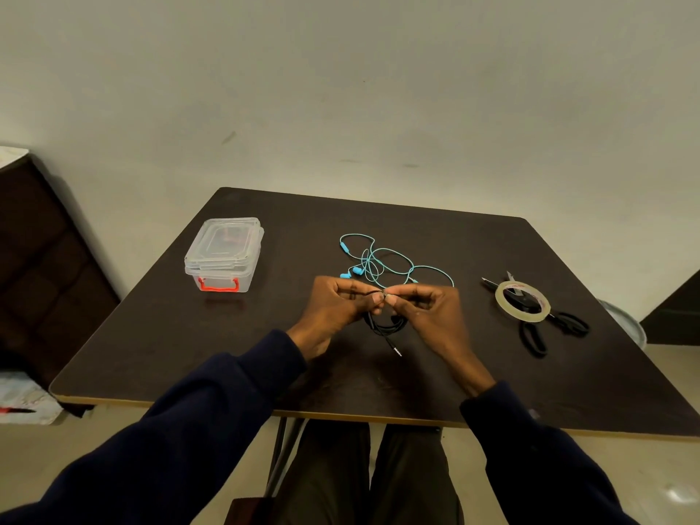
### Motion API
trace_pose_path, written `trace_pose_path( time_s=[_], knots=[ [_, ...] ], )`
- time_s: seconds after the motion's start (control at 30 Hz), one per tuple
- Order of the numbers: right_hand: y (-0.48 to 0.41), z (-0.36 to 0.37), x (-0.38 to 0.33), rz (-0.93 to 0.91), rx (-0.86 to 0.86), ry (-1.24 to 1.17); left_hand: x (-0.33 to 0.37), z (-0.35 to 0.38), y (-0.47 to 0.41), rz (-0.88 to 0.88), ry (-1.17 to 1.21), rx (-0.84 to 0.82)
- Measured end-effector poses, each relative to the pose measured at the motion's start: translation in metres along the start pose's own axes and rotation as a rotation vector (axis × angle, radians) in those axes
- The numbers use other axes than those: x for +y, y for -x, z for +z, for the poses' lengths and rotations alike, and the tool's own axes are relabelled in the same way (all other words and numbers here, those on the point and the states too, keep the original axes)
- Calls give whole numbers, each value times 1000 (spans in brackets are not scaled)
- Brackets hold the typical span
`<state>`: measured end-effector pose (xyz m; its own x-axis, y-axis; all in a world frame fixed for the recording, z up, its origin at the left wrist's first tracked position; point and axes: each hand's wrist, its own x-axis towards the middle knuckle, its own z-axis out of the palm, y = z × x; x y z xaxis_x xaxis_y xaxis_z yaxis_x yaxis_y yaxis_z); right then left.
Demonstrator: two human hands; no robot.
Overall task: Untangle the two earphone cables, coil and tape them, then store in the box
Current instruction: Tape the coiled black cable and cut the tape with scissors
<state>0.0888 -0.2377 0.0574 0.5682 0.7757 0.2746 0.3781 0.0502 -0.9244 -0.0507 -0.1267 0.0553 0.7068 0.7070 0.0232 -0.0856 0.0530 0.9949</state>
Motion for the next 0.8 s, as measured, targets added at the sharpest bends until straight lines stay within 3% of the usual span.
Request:
trace_pose_path(
  time_s=[0.33, 0.8],
  knots=[
    [7, 16, -1, 285, -19, -612, -4, 12, 2, -51, 178, 96],
    [18, -1, 3, 374, -93, -687, -1, -1, -2, -164, 344, 87]
  ],
)
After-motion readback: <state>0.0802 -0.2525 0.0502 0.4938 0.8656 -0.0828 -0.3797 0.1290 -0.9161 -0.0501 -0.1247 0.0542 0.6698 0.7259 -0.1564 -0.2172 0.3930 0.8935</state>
